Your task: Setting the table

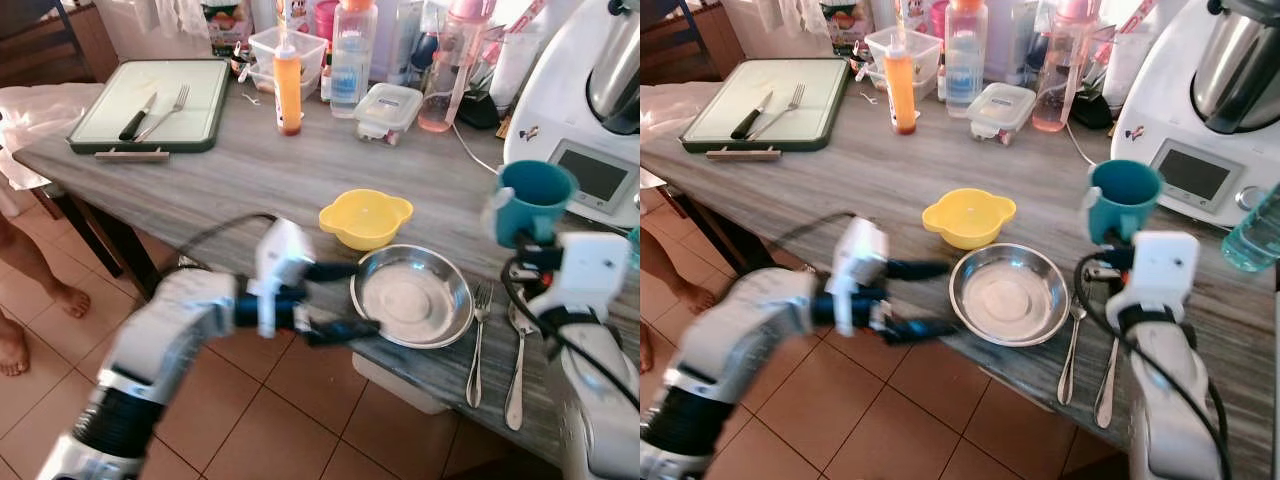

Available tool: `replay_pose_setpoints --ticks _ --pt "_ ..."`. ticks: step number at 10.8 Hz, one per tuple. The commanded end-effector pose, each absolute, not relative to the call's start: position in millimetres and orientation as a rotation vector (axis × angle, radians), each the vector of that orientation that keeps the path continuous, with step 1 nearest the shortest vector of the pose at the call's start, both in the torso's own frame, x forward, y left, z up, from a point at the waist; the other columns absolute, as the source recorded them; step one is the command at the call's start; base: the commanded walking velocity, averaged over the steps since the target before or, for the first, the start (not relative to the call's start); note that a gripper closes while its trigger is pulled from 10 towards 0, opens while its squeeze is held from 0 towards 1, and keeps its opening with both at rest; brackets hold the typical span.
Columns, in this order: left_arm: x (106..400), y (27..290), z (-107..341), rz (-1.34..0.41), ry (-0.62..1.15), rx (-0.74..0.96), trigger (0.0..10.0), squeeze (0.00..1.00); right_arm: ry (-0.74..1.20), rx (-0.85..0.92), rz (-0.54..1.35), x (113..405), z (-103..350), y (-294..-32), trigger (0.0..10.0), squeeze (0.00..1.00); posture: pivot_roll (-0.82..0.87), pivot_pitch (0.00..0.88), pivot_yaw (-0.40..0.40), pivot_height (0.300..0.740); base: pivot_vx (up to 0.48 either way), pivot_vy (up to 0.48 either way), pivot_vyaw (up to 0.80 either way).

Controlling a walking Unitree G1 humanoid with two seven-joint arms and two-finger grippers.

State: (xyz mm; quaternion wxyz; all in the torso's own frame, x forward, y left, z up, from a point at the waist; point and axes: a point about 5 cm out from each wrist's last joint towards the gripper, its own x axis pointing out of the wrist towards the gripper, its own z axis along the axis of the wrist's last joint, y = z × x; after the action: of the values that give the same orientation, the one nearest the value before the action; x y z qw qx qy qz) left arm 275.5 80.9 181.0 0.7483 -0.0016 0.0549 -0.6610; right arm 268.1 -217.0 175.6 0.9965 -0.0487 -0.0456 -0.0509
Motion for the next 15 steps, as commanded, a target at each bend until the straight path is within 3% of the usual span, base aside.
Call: replay_pose_setpoints --ticks 1,10,12,13,14,15 --pt "270.9 75.8 184.5 -1.466 0.106 0.008 10.0 0.0 -0.077 -0.083 -0.075 271.4 174.4 -220.5 10.0 0.0 0.07 0.126 -0.016 0.74 0.0 0.0 0.0" --pt "272.6 75.1 185.4 -1.458 0.109 0.008 10.0 0.0 -0.028 -0.079 0.046 291.0 154.5 -222.8 10.0 0.0 0.08 0.142 -0.014 0.74 0.0 0.0 0.0" --pt "271.2 75.7 186.2 -1.456 0.108 0.009 10.0 0.0 -0.024 -0.059 0.047 289.7 149.9 -222.7 10.0 0.03 0.09 0.145 -0.012 0.74 0.0 0.0 0.0" --pt "269.1 75.7 185.4 -1.461 0.114 0.01 10.0 0.0 -0.023 -0.058 0.047 287.6 147.7 -222.4 10.0 0.1 0.09 0.146 -0.011 0.74 0.0 0.0 0.0" --pt "269.0 75.9 185.4 -1.46 0.114 0.01 10.0 0.0 -0.022 -0.051 0.041 286.3 146.0 -223.4 10.0 1.0 0.09 0.145 -0.009 0.74 0.0 0.0 0.0" --pt "269.5 75.9 186.1 -1.458 0.112 0.011 10.0 0.0 -0.022 -0.046 0.038 286.2 145.5 -222.8 10.0 1.0 0.09 0.142 -0.007 0.74 0.0 0.0 0.0"
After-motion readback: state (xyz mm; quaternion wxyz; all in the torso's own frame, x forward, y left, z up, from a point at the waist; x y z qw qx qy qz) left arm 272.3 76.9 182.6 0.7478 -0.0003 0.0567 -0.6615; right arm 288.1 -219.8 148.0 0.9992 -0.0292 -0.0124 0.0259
